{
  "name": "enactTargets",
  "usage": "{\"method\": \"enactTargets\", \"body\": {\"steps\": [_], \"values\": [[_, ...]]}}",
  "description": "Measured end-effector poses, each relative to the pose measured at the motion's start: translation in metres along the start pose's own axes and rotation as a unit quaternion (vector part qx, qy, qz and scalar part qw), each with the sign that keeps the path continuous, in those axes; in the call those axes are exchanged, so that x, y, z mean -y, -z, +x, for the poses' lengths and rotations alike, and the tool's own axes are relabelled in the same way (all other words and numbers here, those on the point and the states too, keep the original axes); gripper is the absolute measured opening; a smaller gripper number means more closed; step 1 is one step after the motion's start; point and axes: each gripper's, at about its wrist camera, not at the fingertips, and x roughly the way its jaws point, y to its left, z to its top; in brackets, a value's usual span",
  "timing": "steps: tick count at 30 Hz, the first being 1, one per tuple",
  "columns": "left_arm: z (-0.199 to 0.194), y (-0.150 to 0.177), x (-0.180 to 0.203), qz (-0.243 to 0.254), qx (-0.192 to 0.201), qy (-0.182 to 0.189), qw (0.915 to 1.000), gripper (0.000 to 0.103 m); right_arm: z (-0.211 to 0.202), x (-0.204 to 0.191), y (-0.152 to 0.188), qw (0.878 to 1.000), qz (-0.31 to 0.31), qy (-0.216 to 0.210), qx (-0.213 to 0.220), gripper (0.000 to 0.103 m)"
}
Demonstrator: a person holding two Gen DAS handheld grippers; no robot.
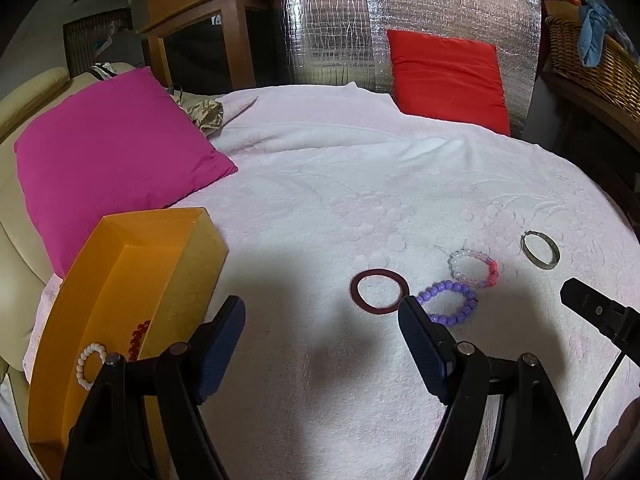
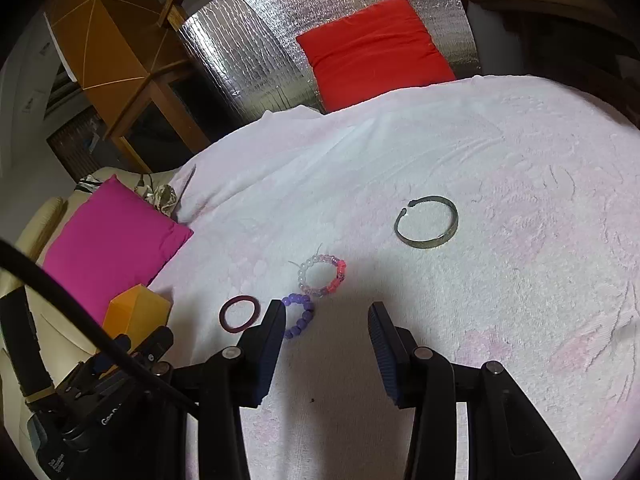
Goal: Organize jewelry
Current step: 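Withdraw both tools from the box back over the remaining bracelets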
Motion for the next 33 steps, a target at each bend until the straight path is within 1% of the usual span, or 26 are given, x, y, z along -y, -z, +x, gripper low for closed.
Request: {"method": "enactTargets", "body": {"steps": [33], "values": [[-0.0023,0.0005,0.0031,0.004,-0.001,-0.001,1.0000,0.079,0.0010,-0.0012,0.0003,1.000,-0.002,-0.001,-0.002,0.046]]}}
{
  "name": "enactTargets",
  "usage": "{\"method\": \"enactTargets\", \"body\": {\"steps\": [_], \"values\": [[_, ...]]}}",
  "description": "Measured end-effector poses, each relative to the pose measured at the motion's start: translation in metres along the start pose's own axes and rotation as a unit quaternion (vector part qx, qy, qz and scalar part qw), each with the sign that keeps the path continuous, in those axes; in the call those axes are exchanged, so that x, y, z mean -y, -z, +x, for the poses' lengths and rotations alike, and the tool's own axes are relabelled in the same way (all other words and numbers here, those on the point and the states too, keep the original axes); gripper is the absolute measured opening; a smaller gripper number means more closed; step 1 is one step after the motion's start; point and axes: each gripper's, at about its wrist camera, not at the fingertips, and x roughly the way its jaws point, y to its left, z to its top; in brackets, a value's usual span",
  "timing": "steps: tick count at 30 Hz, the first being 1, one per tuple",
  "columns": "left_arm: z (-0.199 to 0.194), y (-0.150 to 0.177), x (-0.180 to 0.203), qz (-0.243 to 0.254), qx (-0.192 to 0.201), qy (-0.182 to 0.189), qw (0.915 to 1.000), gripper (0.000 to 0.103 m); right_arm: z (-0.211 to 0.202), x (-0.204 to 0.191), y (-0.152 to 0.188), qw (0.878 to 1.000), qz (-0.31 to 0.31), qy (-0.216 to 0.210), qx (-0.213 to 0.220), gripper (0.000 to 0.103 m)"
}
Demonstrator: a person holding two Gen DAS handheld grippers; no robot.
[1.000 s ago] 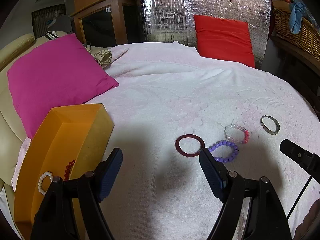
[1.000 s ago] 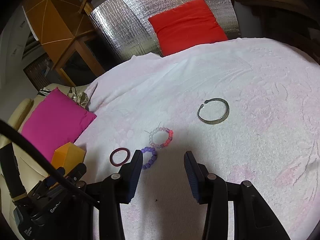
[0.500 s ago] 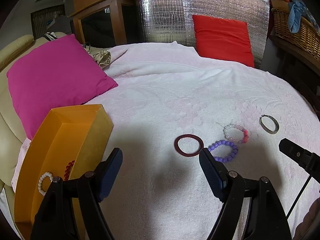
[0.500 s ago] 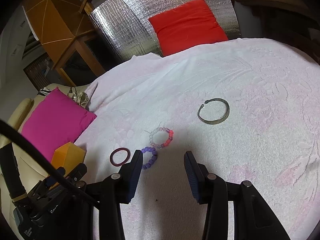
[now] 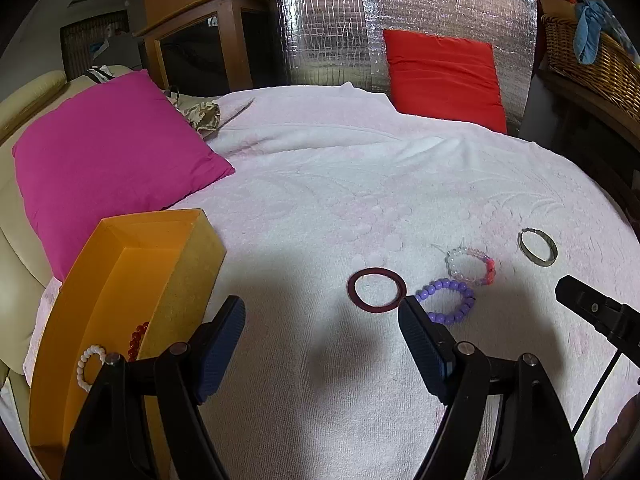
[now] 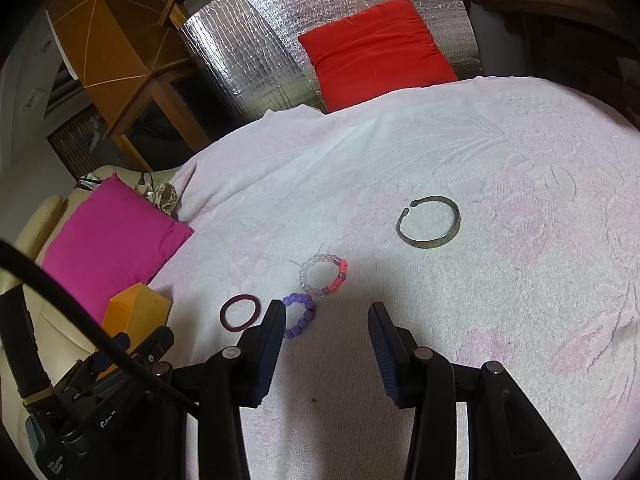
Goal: Organize jewelry
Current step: 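Withdraw both tools from the box back over the remaining bracelets, then grasp the pink-clear bead bracelet with the right tool while the left tool grasps the maroon ring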
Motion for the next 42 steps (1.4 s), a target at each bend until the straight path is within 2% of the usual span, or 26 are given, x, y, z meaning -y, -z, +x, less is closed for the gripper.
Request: {"method": "enactTargets", "body": {"steps": [6,12,17,21,22,24,26,28,31,32,33,34,35,36,42], "values": [[0.011,-0.001,-0.004,0.005,-0.023,0.012,0.9997,0.079,0.003,0.000,0.001,1.000,-0.004,0.003,-0.003,0.046],[0.036,-0.006,-0.021,0.001,-0.054,0.003,0.9986,0.079,0.024,-0.001,-0.003,1.000,-0.024,0.008,-0.017,0.046],[0.060,-0.010,-0.030,-0.024,-0.082,0.031,0.9959,0.079,0.053,-0.001,-0.008,0.999,-0.023,0.011,-0.036,0.046],[0.075,-0.014,-0.026,-0.023,-0.087,0.061,0.9941,0.078,0.072,-0.005,-0.011,0.999,-0.027,0.022,-0.042,0.046],[0.079,-0.014,-0.024,-0.018,-0.088,0.067,0.9937,0.076,0.076,-0.006,-0.012,0.998,-0.033,0.029,-0.041,0.046],[0.084,-0.014,-0.020,-0.009,-0.091,0.078,0.9928,0.062,0.086,-0.007,-0.014,0.997,-0.041,0.043,-0.043,0.045],[0.093,-0.014,-0.017,-0.001,-0.101,0.087,0.9911,0.056,0.094,-0.006,-0.014,0.996,-0.043,0.052,-0.050,0.040],[0.099,-0.014,-0.015,0.003,-0.097,0.085,0.9917,0.055,0.098,-0.009,-0.014,0.995,-0.058,0.065,-0.043,0.037],[0.098,-0.015,-0.007,0.021,-0.087,0.096,0.9914,0.046,0.104,-0.015,-0.012,0.992,-0.088,0.073,-0.045,0.022],[0.097,-0.015,-0.005,0.025,-0.086,0.100,0.9909,0.040,0.105,-0.018,-0.010,0.991,-0.102,0.079,-0.043,0.014],[0.096,-0.014,-0.002,0.033,-0.086,0.102,0.9905,0.031,0.105,-0.020,-0.009,0.989,-0.111,0.085,-0.040,0.011],[0.095,-0.013,0.002,0.044,-0.084,0.103,0.9902,0.025,0.104,-0.021,-0.008,0.989,-0.118,0.086,-0.038,0.010],[0.094,-0.012,0.004,0.052,-0.085,0.107,0.9892,0.014,0.104,-0.021,-0.007,0.989,-0.117,0.083,-0.037,0.008],[0.094,-0.011,0.005,0.054,-0.086,0.111,0.9886,0.010,0.102,-0.020,-0.008,0.989,-0.115,0.082,-0.036,0.008],[0.084,-0.012,-0.007,0.035,-0.075,0.113,0.9901,0.006,0.084,-0.016,-0.015,0.993,-0.101,0.061,-0.020,0.008]]}}
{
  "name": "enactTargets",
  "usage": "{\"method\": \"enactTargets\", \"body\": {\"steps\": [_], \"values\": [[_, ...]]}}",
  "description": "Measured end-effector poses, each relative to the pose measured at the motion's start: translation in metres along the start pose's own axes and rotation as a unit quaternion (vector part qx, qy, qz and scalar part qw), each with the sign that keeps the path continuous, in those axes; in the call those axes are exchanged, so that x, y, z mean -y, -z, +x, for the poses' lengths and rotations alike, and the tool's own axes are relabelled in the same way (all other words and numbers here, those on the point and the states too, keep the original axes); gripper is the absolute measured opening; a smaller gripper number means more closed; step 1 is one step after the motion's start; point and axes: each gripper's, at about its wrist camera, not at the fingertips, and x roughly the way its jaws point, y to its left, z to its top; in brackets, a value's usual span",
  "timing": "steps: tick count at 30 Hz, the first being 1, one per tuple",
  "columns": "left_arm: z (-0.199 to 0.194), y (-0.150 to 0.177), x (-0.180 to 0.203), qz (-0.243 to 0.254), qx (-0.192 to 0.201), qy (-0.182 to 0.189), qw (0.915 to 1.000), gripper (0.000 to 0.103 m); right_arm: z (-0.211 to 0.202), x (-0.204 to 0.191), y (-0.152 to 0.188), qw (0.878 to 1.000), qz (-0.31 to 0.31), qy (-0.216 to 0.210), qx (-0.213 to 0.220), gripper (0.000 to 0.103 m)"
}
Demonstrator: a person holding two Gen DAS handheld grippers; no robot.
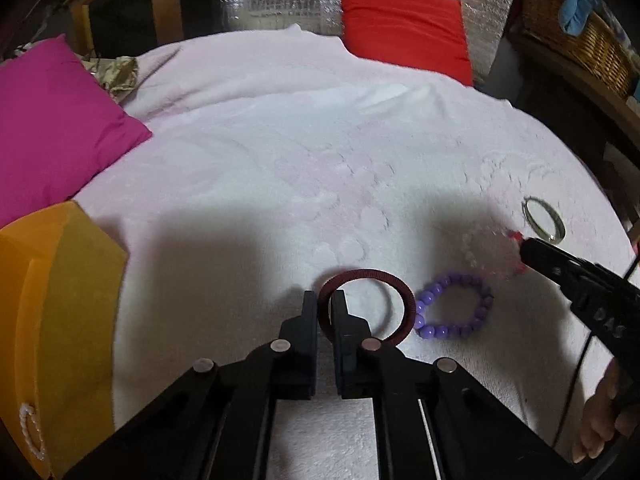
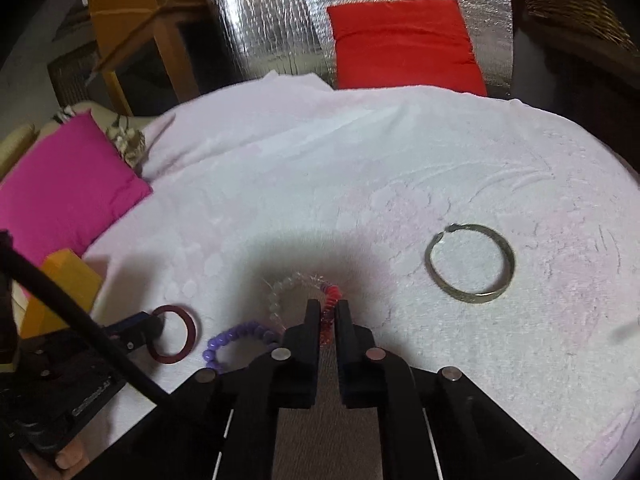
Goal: Organize jewelry
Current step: 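Grasp the pink-clear bead bracelet with the right tool while the left tool grasps the maroon ring, then carry the held bracelet and ring into the orange box and open both tools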
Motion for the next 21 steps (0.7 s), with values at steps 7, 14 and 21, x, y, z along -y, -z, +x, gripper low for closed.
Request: {"method": "enactTargets", "body": {"steps": [7,14,21], "values": [[-0.029,-0.004,-0.011,-0.012,0.040,-0.008,0.9991,0.006,-0.034,0.008,-0.002,0.999,0.023,-0.035,0.023,0.008],[-0.051,0.003,-0.010,-0.013,0.054,-0.020,0.9983,0.006,-0.063,0.001,0.002,0.997,0.019,-0.061,0.044,0.008],[-0.076,0.013,-0.004,-0.021,0.084,-0.037,0.9955,0.006,-0.084,-0.006,0.012,0.995,0.015,-0.079,0.055,0.008]]}}
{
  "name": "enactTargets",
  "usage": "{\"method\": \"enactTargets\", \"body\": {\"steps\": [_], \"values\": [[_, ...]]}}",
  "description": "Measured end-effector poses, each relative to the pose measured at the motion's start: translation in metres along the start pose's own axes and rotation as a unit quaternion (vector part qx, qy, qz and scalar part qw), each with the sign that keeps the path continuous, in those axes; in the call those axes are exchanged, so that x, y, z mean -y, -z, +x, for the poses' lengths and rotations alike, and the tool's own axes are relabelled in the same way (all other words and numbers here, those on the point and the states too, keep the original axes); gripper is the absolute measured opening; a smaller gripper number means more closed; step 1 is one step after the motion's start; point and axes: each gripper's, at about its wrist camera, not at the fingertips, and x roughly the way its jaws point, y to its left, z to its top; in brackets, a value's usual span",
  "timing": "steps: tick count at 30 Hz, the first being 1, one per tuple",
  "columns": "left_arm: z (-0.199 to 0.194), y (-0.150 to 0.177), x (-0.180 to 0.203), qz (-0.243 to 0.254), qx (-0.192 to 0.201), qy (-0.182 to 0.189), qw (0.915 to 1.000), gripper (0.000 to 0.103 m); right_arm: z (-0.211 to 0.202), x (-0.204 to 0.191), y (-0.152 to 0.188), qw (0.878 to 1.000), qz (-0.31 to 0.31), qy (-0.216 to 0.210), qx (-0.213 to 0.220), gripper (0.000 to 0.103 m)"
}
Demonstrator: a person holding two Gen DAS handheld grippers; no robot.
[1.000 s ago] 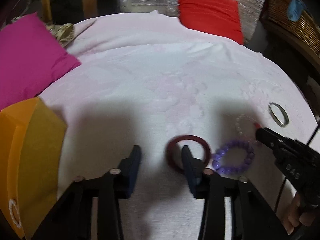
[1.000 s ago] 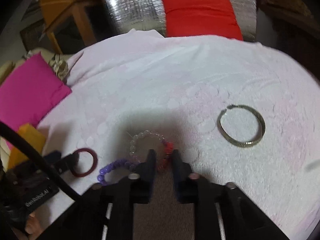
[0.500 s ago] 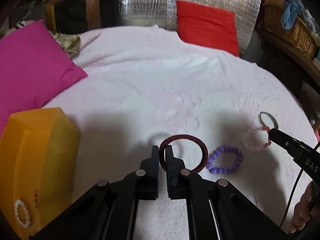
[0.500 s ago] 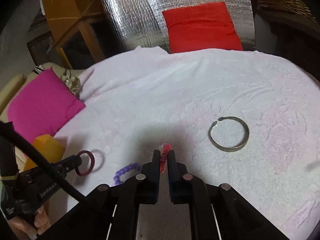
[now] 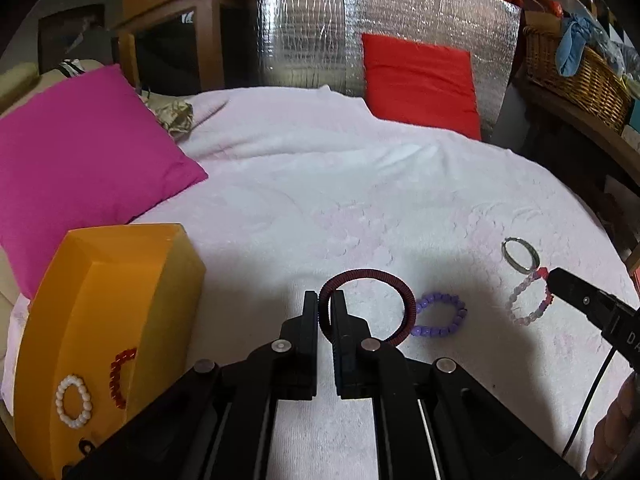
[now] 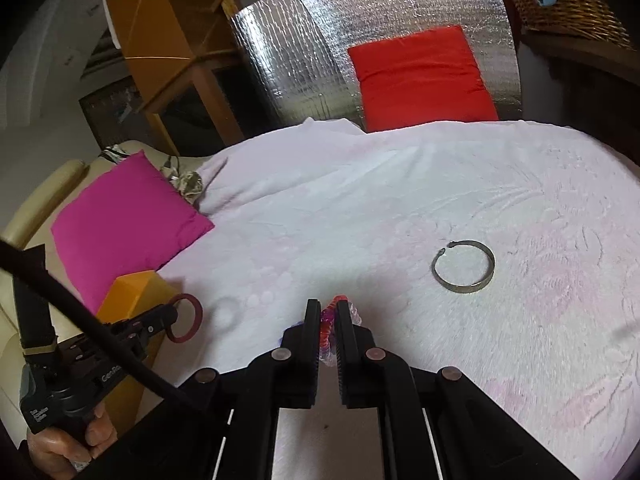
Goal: Organize jewelry
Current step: 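Carry the held bracelet and ring into the orange box and open both tools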
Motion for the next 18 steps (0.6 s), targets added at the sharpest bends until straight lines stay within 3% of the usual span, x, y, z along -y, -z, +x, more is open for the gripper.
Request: {"method": "enactTargets", "body": {"steps": [18], "values": [[-0.042,0.015,0.006,0.011,0.045,-0.043,0.9980,0.006,-0.033,-0.015,0.008,0.999,0.020,-0.037,0.032,0.008]]}}
